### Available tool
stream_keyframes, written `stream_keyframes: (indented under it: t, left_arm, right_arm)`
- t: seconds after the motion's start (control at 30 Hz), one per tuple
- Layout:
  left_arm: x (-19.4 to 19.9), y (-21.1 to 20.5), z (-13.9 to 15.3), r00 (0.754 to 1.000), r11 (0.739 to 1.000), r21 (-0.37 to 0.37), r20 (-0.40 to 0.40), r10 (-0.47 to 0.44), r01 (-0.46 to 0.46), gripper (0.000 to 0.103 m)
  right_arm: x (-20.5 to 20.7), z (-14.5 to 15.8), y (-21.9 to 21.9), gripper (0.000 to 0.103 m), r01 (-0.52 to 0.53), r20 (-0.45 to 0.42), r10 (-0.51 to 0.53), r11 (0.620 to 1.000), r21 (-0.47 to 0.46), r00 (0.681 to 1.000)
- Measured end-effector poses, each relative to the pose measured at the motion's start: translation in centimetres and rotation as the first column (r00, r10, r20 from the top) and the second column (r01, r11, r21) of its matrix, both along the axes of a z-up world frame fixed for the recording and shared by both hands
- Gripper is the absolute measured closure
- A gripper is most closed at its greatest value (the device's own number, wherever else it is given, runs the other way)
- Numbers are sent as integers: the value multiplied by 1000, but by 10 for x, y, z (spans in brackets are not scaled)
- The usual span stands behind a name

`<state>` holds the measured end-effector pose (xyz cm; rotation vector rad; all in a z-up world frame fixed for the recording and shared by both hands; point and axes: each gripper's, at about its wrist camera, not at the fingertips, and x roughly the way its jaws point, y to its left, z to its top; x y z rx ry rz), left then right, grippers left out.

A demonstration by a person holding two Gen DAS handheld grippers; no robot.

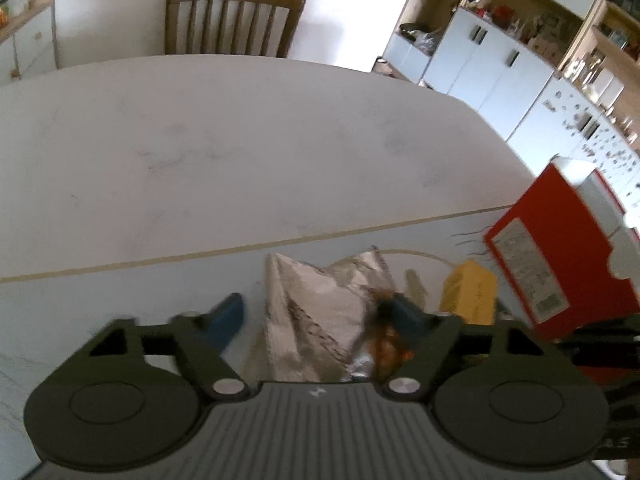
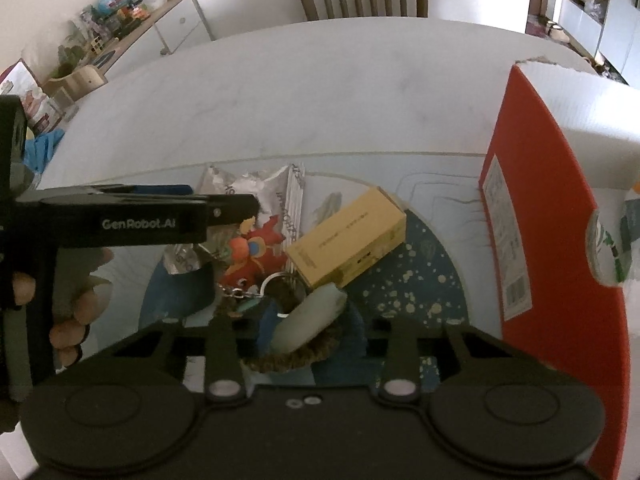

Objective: Organize objects
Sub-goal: 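Grasp the silver snack bag with the left gripper while the right grasps the pale green keychain charm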

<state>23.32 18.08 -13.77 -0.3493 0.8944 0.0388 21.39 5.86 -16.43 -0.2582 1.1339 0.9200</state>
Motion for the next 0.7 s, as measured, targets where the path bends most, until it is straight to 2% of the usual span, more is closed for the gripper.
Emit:
stream_keyframes:
  t: [0.13,0.2,0.43,0.57,0.7]
  left_arm:
    - [-2,-1,1,1000,998,-55,0,9,-9,56]
    - [-4,-2,3,1000,997,-73,0,24,-23,58]
    - [-19,-13,14,999,998,-44,10,38,-38,64]
    - [-36,-18,24,999,999,-4,25,45,-45,66]
    - [-57,-16,33,996,997,-31,46,75,-74,66]
  right_arm:
    - [0,2,-2,76,5,2,-5,1000,5,1000]
    - [-2,3,-3,77,1,10,-1,1000,6,1000]
    - [-10,13,-10,87,-14,41,12,999,31,999]
    - [-17,18,-16,89,-25,68,22,999,45,997]
    - [-24,29,-28,89,-27,99,19,996,79,995]
